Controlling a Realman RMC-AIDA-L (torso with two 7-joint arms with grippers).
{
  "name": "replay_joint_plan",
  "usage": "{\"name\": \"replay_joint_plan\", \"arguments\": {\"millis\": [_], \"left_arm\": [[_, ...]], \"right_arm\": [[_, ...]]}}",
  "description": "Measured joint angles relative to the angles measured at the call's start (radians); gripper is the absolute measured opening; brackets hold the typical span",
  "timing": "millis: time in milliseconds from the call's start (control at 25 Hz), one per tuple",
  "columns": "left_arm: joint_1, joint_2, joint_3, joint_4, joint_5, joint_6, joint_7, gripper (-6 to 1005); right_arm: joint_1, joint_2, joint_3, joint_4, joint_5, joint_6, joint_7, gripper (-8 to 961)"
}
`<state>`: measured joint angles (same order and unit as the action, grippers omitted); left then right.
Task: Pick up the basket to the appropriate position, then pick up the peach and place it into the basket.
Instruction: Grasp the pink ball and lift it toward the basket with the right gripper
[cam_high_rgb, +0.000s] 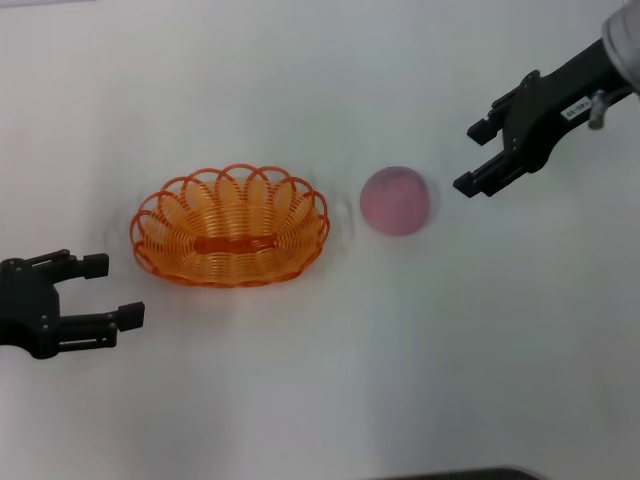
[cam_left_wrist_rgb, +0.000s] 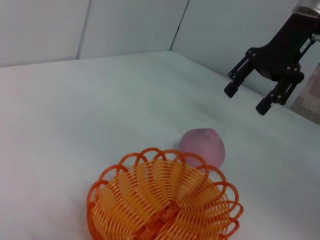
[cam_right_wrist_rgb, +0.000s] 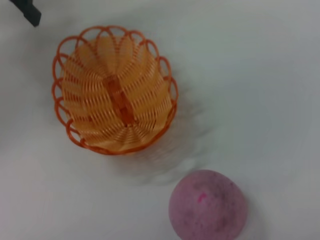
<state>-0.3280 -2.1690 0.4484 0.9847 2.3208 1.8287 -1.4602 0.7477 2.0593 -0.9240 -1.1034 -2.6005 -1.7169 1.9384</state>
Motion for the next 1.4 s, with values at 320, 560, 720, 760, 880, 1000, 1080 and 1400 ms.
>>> {"name": "replay_joint_plan", "arguments": {"millis": [320, 560, 720, 760, 880, 1000, 1080, 1400], "left_arm": [[-0.001, -0.001, 0.009, -0.006, 0.003, 0.0, -0.018, 894], [-0.008, -0.002, 0.022, -0.011, 0.003, 0.0, -0.041, 894], [-0.013, -0.002, 0.023, -0.014, 0.001, 0.001, -0.051, 893], [-0.013, -0.002, 0.023, -0.015, 0.001, 0.001, -0.051, 893], [-0.014, -0.002, 0.024, -0.015, 0.0, 0.002, -0.051, 893], [-0.014, -0.002, 0.024, -0.015, -0.001, 0.002, -0.053, 893], [-0.014, -0.002, 0.024, -0.015, -0.001, 0.002, -0.053, 892], [-0.014, -0.002, 0.024, -0.017, 0.0, 0.005, -0.066, 892]], "right_arm": [[0.002, 0.022, -0.086, 0.1, -0.002, 0.146, 0.003, 770], [0.05, 0.026, -0.138, 0.283, 0.0, 0.296, -0.007, 765], [0.06, 0.029, -0.164, 0.318, 0.004, 0.342, -0.008, 625], [0.062, 0.03, -0.172, 0.326, 0.005, 0.351, -0.008, 590], [0.066, 0.032, -0.185, 0.337, 0.009, 0.369, -0.008, 480], [0.068, 0.033, -0.187, 0.337, 0.016, 0.37, -0.009, 368], [0.069, 0.034, -0.189, 0.337, 0.025, 0.37, -0.011, 302], [0.065, 0.027, -0.185, 0.325, 0.103, 0.361, -0.04, 151]]}}
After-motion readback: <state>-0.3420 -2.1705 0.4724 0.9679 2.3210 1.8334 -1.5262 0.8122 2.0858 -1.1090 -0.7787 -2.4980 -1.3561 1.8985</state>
